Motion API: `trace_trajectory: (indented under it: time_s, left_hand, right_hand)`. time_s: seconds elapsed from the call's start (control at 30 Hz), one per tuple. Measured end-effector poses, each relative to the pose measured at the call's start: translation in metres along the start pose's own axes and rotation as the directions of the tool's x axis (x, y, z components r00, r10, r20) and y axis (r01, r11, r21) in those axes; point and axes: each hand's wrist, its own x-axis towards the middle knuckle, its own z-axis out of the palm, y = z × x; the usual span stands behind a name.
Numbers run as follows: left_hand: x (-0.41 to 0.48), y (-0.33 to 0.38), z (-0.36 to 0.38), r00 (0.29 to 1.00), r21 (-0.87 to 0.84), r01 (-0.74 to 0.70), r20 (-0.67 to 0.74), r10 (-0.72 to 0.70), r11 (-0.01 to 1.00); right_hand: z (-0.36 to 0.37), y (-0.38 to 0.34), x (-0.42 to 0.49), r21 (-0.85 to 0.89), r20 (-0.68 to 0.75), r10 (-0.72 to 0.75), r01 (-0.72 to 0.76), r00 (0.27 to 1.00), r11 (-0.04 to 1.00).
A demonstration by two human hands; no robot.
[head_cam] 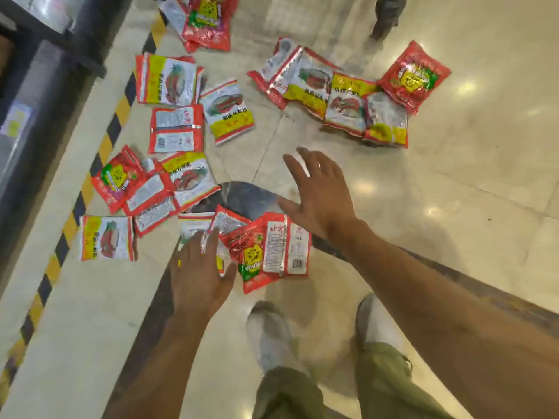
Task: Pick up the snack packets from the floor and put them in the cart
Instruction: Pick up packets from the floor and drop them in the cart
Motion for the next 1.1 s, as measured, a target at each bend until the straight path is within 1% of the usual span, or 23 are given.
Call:
trace_trajectory:
  time_s: [0.07,0.13,0.2,0.27,0.33,0.4,0.47,0.57,0.63,0.73,0.8,0.9,0.97,1.03,1.1]
  left_hand:
    - [0.007,-0.002,0.044,1.000,0.032,0.007,0.031,-0.008,0.999]
    - [0.015,-0.002,0.082,0.995,0.005,0.070,0.064,-0.070,0.998]
    - [0.020,-0.001,0.112,0.982,-0.048,0.149,0.125,-0.142,0.988]
    - [0.025,0.001,0.136,0.967,-0.125,0.204,0.180,-0.180,0.971]
    - [0.030,0.006,0.153,0.961,-0.239,0.253,0.173,-0.215,0.937]
    - [0.036,0.013,0.161,0.947,-0.363,0.322,0.143,-0.289,0.874]
    - [0.043,0.014,0.170,0.930,-0.485,0.360,0.119,-0.347,0.797]
    - [0.053,0.008,0.181,0.900,-0.668,0.391,0.132,-0.416,0.633]
    - [0.056,0.009,0.178,0.874,-0.718,0.425,0.166,-0.457,0.551]
    - [0.058,0.011,0.172,0.864,-0.766,0.443,0.225,-0.450,0.466]
    - [0.059,0.007,0.169,0.870,-0.782,0.457,0.293,-0.397,0.423]
    - [0.063,-0.005,0.165,0.870,-0.812,0.460,0.332,-0.364,0.358]
    - [0.062,-0.010,0.158,0.879,-0.832,0.446,0.338,-0.336,0.331]
    - [0.060,-0.015,0.147,0.888,-0.845,0.432,0.339,-0.310,0.313]
    - [0.056,-0.024,0.132,0.890,-0.860,0.426,0.342,-0.300,0.283]
  right_hand:
    - [0.046,0.012,-0.015,0.008,0.036,-0.013,0.013,0.999,1.000]
    - [0.087,0.022,-0.026,0.010,0.069,0.013,-0.014,0.998,1.000]
    - [0.121,0.028,-0.036,0.029,0.128,0.057,-0.061,0.990,0.998]
    - [0.150,0.031,-0.044,0.057,0.203,0.104,-0.118,0.974,0.991]
    - [0.175,0.031,-0.050,0.065,0.283,0.141,-0.165,0.949,0.984]
    - [0.196,0.027,-0.054,0.092,0.346,0.167,-0.210,0.923,0.973]
    - [0.211,0.021,-0.053,0.130,0.365,0.159,-0.220,0.917,0.967]
    - [0.221,0.020,-0.045,0.119,0.356,0.110,-0.162,0.928,0.980]
    - [0.220,0.026,-0.036,0.065,0.381,0.064,-0.096,0.922,0.993]
    - [0.214,0.032,-0.023,0.017,0.454,0.037,-0.050,0.890,0.999]
    - [0.212,0.031,-0.016,0.029,0.498,0.043,-0.067,0.866,0.997]
    - [0.205,0.025,-0.012,0.125,0.561,0.008,-0.094,0.828,0.988]
    - [0.196,0.023,-0.014,0.189,0.621,-0.006,-0.142,0.783,0.972]
    - [0.185,0.022,-0.014,0.234,0.670,-0.007,-0.203,0.743,0.951]
    - [0.167,0.020,-0.010,0.254,0.693,-0.022,-0.215,0.720,0.943]
